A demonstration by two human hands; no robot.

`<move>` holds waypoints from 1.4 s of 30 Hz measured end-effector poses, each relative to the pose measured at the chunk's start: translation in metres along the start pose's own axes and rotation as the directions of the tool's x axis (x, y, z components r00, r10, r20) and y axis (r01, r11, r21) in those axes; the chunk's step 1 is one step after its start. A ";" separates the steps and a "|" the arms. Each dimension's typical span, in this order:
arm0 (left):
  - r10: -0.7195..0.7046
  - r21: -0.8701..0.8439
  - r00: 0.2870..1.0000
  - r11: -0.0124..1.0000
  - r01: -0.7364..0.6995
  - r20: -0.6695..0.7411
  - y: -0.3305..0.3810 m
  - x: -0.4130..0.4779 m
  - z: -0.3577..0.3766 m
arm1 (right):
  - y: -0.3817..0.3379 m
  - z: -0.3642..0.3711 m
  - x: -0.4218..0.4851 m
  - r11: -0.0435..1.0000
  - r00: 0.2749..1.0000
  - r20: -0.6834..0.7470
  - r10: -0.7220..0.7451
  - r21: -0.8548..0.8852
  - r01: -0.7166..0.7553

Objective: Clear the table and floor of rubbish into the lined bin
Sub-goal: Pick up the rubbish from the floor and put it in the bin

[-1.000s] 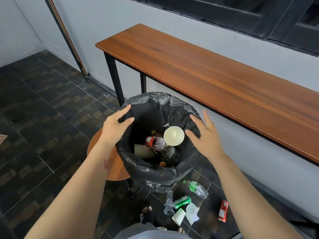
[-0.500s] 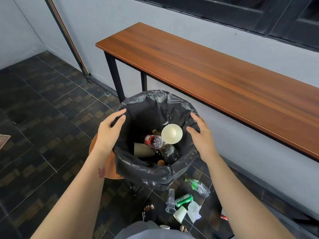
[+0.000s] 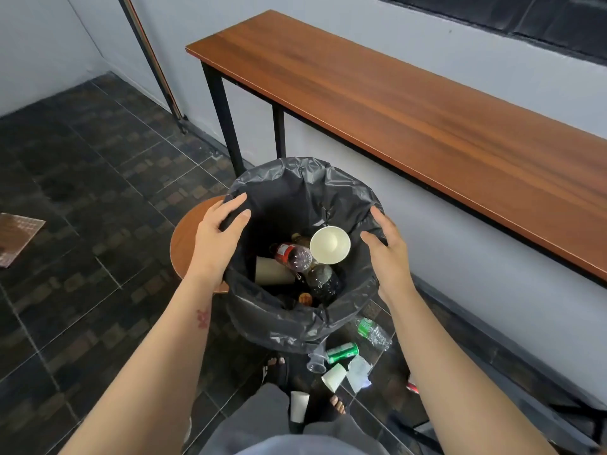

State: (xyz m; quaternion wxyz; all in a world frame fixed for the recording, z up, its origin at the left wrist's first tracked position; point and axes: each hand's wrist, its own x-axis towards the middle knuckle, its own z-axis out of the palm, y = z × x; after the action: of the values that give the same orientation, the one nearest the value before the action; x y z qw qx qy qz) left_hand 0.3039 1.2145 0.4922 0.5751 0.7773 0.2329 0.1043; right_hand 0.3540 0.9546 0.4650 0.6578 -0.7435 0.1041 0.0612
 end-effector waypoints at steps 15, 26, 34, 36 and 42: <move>0.069 -0.013 0.983 0.998 -0.068 0.170 -0.039 -0.122 0.048 | 0.061 -0.100 -0.108 1.000 0.990 -0.140 0.007 -0.004 -0.007; -0.086 0.044 0.978 0.996 0.079 0.190 -0.148 -0.230 0.020 | 0.158 -0.101 -0.217 0.986 0.982 -0.116 0.148 -0.059 -0.156; -0.285 0.163 0.957 0.948 0.273 0.049 -0.245 -0.267 0.011 | 0.235 -0.074 -0.227 0.959 0.976 0.024 0.219 -0.187 -0.211; -0.323 0.163 0.946 0.934 0.319 0.004 -0.273 -0.274 0.011 | 0.260 -0.065 -0.224 0.955 0.972 0.052 0.230 -0.205 -0.215; -0.382 0.131 0.920 0.911 0.391 -0.087 -0.375 -0.279 0.020 | 0.350 -0.032 -0.206 0.942 0.961 0.141 0.239 -0.274 -0.194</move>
State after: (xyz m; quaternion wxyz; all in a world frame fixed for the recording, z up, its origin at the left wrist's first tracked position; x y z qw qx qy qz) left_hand -0.0212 1.1489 0.1622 0.5188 0.7524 0.4059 -0.0059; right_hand 0.0699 0.8985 0.1787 0.5515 -0.7983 0.1194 0.2106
